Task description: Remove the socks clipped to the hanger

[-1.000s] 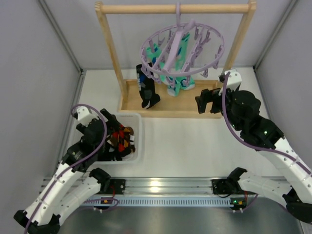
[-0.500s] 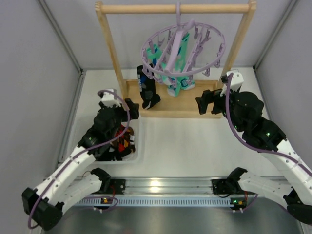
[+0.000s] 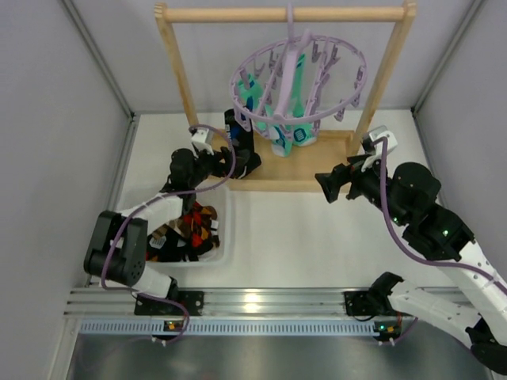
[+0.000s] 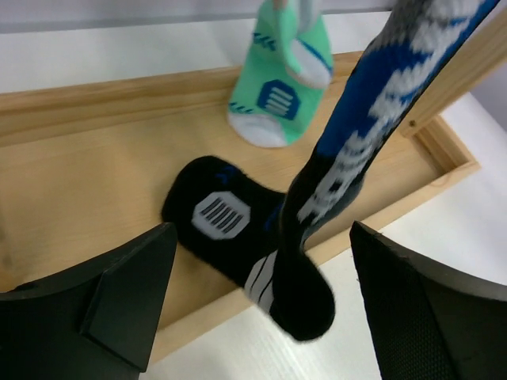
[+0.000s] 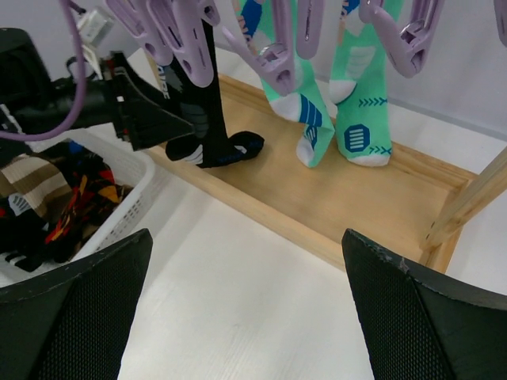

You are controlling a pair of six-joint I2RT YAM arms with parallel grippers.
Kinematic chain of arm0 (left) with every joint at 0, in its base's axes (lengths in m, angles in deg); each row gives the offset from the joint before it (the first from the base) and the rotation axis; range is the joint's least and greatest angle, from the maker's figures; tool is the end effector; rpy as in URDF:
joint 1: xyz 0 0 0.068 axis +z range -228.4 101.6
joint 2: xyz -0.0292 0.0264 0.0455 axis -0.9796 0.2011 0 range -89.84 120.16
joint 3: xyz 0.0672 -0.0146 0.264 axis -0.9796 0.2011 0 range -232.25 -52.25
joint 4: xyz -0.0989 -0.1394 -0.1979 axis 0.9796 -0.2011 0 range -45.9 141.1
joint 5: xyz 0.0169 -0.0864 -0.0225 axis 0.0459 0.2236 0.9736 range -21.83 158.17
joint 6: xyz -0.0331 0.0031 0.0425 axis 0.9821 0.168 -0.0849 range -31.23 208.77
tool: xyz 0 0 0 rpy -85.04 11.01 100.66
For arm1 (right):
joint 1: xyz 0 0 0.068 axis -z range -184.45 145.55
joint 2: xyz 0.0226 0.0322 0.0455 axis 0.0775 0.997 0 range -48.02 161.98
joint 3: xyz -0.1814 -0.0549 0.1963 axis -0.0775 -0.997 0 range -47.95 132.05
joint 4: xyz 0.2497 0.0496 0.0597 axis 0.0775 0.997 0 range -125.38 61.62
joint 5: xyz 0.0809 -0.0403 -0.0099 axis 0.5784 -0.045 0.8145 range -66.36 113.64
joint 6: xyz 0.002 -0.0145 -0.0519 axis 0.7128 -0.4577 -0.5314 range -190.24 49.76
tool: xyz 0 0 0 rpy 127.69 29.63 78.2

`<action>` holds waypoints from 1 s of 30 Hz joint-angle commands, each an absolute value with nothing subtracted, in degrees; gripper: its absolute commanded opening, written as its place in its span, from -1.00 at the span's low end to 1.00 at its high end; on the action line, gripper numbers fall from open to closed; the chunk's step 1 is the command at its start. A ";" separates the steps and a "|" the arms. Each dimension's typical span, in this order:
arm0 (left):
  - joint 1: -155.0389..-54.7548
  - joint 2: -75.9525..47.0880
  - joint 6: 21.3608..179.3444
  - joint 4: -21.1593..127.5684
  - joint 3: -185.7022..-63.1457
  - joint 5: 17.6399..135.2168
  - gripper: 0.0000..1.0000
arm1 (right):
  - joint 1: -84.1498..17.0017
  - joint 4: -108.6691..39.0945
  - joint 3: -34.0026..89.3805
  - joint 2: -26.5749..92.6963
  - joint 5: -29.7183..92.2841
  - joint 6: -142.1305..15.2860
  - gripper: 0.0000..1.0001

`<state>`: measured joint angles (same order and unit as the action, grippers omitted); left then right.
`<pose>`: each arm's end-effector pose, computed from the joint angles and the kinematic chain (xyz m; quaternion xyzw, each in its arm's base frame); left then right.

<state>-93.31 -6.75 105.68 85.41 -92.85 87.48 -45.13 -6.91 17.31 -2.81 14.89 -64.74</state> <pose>0.3022 -0.0926 0.2389 0.0968 0.7469 -0.2989 0.5861 0.1186 0.0947 0.4253 -0.1807 0.7347 0.2023 0.6218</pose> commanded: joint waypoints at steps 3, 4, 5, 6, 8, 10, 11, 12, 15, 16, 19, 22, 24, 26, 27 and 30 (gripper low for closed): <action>-93.34 -0.29 110.21 100.49 -98.48 98.41 0.63 | -44.17 -10.07 16.83 -5.22 19.07 -65.67 0.99; -93.34 0.07 111.00 101.10 -99.01 98.40 0.13 | -44.17 -10.24 16.66 -5.30 19.42 -65.67 0.99; -93.43 0.42 111.18 101.28 -99.10 98.05 -0.16 | -44.17 -10.51 16.39 -5.31 19.51 -65.58 0.99; -93.69 -0.10 111.19 101.29 -99.01 96.14 -0.47 | -44.26 -10.51 16.30 -5.31 19.77 -65.58 0.99; -95.79 -1.50 109.52 101.29 -97.44 92.18 -0.96 | -44.26 -10.60 16.13 -4.96 19.69 -65.49 0.99; -99.73 -4.49 106.81 101.20 -95.94 83.58 -1.00 | -44.17 -11.21 16.04 -4.87 19.51 -64.79 0.99; -101.23 -5.54 106.09 101.20 -94.37 81.11 -1.00 | -44.17 -11.56 15.78 -5.13 19.51 -64.35 0.99; -102.81 -7.29 105.48 101.20 -93.83 78.48 -1.00 | -44.26 -11.74 15.60 -5.04 19.60 -64.17 0.99; -108.88 -10.72 103.72 101.20 -91.46 68.80 -1.00 | -44.26 -12.79 14.81 -6.36 18.81 -62.51 0.99; -112.38 -11.35 101.97 101.20 -91.02 61.82 -1.00 | -44.17 -12.97 14.55 -6.62 18.46 -61.72 0.99; -121.09 -13.11 97.84 101.11 -90.22 50.91 -1.00 | -44.17 -12.97 14.81 -8.03 16.70 -60.49 0.99; -129.79 -12.59 94.85 97.97 -92.24 44.37 -1.00 | -44.17 -12.62 15.68 -9.70 14.94 -59.26 0.99; -136.36 -10.66 92.74 95.94 -95.39 36.82 -1.00 | -44.17 -11.75 16.47 -10.66 13.89 -59.16 0.99; -140.60 -7.59 89.31 93.83 -97.51 29.72 -1.00 | -44.26 -10.87 17.88 -10.84 13.19 -58.72 0.99; -144.28 -6.44 87.65 92.95 -98.91 27.24 -1.00 | -44.17 -10.34 18.41 -10.76 12.92 -58.81 0.99; -150.53 -1.70 82.46 92.32 -103.57 18.38 -1.00 | -44.17 -8.58 20.43 -10.58 12.48 -58.55 0.99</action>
